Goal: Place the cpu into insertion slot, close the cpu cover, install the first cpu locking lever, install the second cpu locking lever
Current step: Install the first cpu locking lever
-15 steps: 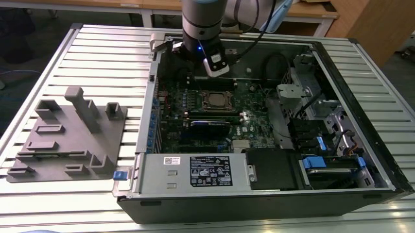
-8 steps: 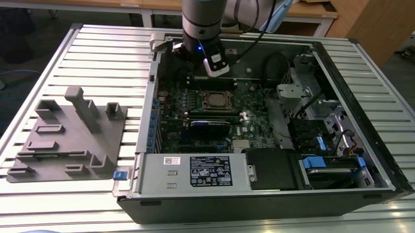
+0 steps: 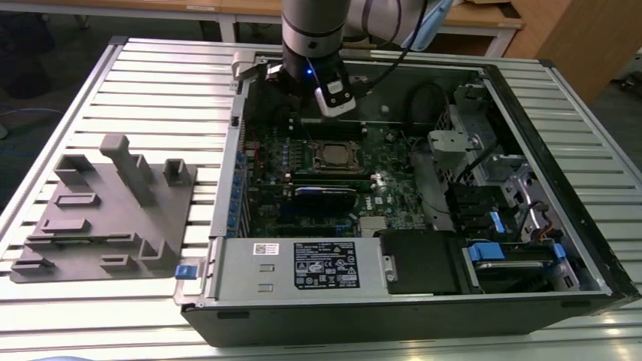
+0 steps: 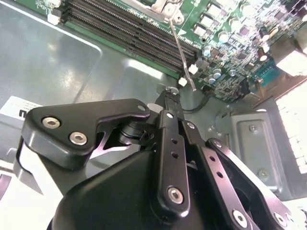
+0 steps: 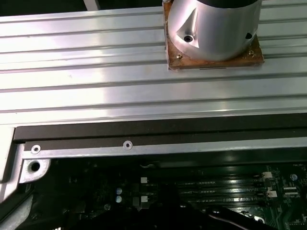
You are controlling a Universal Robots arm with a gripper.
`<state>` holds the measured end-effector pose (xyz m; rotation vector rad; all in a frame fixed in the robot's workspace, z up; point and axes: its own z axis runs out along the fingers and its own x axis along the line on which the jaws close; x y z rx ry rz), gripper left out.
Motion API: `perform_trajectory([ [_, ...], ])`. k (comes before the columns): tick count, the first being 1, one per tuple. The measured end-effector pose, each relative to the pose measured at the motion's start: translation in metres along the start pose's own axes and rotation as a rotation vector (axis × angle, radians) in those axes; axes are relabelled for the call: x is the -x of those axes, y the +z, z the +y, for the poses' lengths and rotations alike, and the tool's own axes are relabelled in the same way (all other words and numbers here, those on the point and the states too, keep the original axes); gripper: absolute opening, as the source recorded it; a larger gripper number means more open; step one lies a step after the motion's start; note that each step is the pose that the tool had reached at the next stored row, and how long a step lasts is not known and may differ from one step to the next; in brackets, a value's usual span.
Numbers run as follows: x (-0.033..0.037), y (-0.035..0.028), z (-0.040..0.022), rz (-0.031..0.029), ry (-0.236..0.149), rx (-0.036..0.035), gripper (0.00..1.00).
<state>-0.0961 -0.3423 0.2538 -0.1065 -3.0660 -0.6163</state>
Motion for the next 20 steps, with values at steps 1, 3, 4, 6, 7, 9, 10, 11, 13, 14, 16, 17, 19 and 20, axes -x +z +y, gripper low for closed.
perform_trajectory([
  [1, 0.0000, 0.0000, 0.0000, -0.0004, 0.000, -0.0051, 0.11],
  [3, -0.0001, -0.0002, 0.0000, -0.0005, 0.000, -0.0073, 0.11],
  [4, -0.0001, -0.0005, 0.0001, -0.0005, 0.000, -0.0075, 0.11],
  [6, -0.0002, -0.0015, 0.0006, -0.0008, 0.000, -0.0084, 0.11],
  [7, -0.0002, -0.0017, 0.0008, -0.0013, 0.000, -0.0130, 0.11],
  [9, -0.0002, -0.0020, 0.0008, -0.0025, 0.000, -0.0348, 0.11],
  [10, -0.0002, -0.0021, 0.0008, -0.0037, 0.000, -0.0514, 0.11],
  [11, -0.0002, -0.0020, 0.0008, -0.0051, 0.000, -0.0691, 0.11],
  [13, -0.0002, -0.0021, 0.0009, -0.0063, 0.000, -0.0877, 0.11],
  [14, -0.0002, -0.0022, 0.0009, -0.0064, 0.000, -0.0903, 0.11],
  [16, -0.0002, -0.0022, 0.0009, -0.0065, 0.000, -0.0906, 0.11],
  [17, -0.0006, -0.0022, 0.0009, -0.0067, 0.000, -0.0907, 0.11],
  [19, -0.0015, -0.0022, 0.0008, -0.0071, 0.000, -0.0907, 0.11],
  [20, -0.0015, -0.0022, 0.0009, -0.0072, 0.000, -0.0907, 0.11],
])
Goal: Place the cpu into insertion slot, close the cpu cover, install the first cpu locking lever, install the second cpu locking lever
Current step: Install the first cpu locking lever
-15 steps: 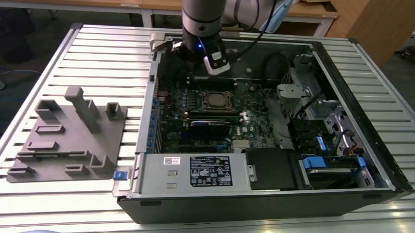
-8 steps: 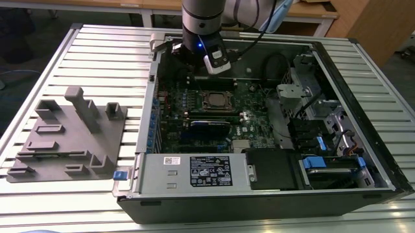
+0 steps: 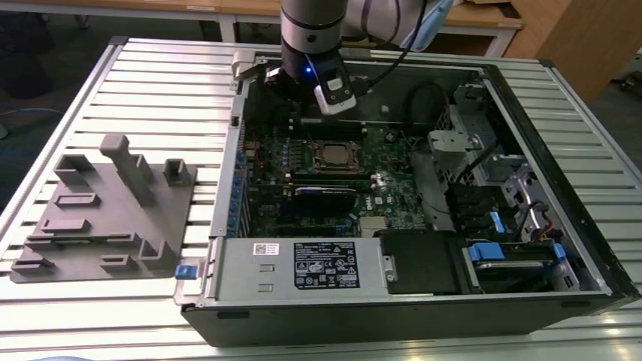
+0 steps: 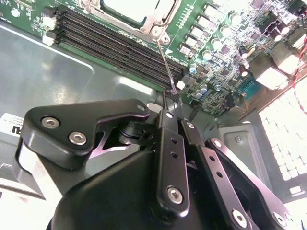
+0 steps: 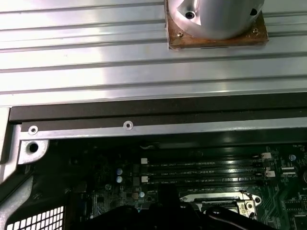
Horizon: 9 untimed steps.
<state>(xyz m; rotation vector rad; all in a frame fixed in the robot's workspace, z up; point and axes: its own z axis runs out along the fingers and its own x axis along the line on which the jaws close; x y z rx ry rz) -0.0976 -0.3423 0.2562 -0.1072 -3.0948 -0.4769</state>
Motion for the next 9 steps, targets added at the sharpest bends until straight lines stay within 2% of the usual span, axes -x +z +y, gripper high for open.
perform_trajectory([
  [9, -0.0002, -0.0045, 0.0014, -0.0004, 0.000, -0.0023, 0.11],
])
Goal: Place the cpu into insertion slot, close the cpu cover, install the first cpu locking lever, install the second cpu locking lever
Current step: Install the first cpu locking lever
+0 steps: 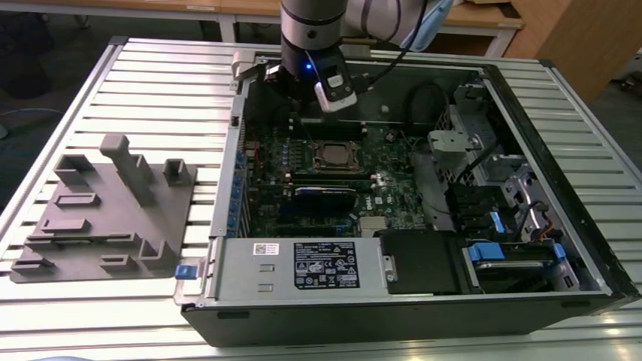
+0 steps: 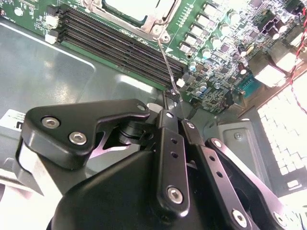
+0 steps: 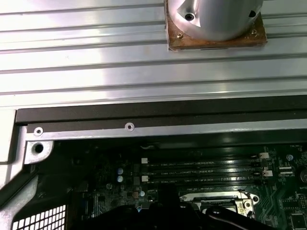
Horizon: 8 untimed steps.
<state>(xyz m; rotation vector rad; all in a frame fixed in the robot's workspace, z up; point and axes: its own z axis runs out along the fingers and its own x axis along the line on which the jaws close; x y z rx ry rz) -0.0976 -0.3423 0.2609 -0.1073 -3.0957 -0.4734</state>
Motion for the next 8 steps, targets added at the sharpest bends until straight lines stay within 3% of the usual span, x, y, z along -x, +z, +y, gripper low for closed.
perform_trajectory([
  [8, -0.0135, -0.0001, -0.0009, -0.0141, -0.004, 0.0008, 0.11],
])
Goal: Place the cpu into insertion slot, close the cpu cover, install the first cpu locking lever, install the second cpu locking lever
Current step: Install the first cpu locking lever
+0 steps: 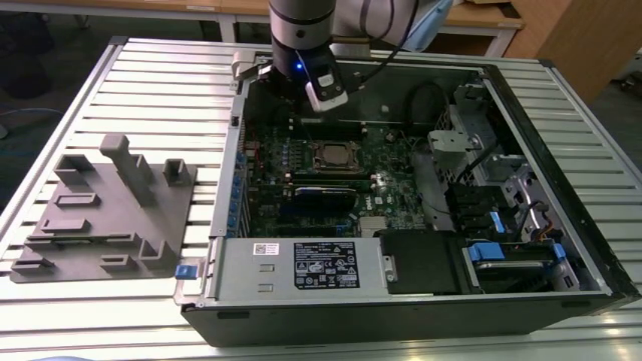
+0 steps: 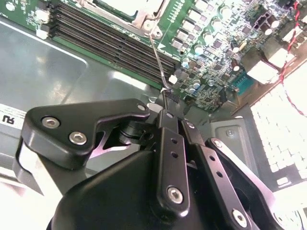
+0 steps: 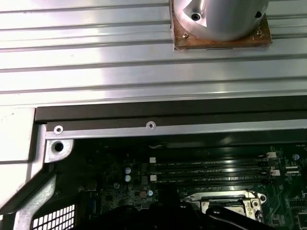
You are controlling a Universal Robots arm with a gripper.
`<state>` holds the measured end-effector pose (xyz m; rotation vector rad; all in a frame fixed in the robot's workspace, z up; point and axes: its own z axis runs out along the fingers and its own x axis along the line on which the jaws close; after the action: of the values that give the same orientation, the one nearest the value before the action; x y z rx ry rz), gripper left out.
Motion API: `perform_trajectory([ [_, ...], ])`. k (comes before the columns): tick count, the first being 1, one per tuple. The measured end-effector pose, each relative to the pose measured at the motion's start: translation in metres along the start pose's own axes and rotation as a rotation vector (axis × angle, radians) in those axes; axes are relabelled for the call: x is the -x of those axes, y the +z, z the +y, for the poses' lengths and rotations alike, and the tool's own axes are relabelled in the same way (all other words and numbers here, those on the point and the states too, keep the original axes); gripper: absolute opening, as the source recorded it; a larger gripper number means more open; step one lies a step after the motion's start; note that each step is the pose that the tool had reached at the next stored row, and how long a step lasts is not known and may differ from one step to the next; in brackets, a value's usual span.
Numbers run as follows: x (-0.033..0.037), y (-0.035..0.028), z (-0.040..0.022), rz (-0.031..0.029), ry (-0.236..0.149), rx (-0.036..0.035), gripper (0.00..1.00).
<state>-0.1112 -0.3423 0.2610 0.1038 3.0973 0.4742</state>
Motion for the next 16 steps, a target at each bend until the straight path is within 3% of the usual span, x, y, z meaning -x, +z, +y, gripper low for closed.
perform_trajectory([
  [6, -0.0101, -0.0002, -0.0007, -0.0085, -0.003, -0.0002, 0.11],
  [11, -0.0155, 0.0009, -0.0015, -0.0095, -0.003, -0.0011, 0.11],
  [16, -0.0157, 0.0066, -0.0036, -0.0094, -0.003, -0.0022, 0.11],
])
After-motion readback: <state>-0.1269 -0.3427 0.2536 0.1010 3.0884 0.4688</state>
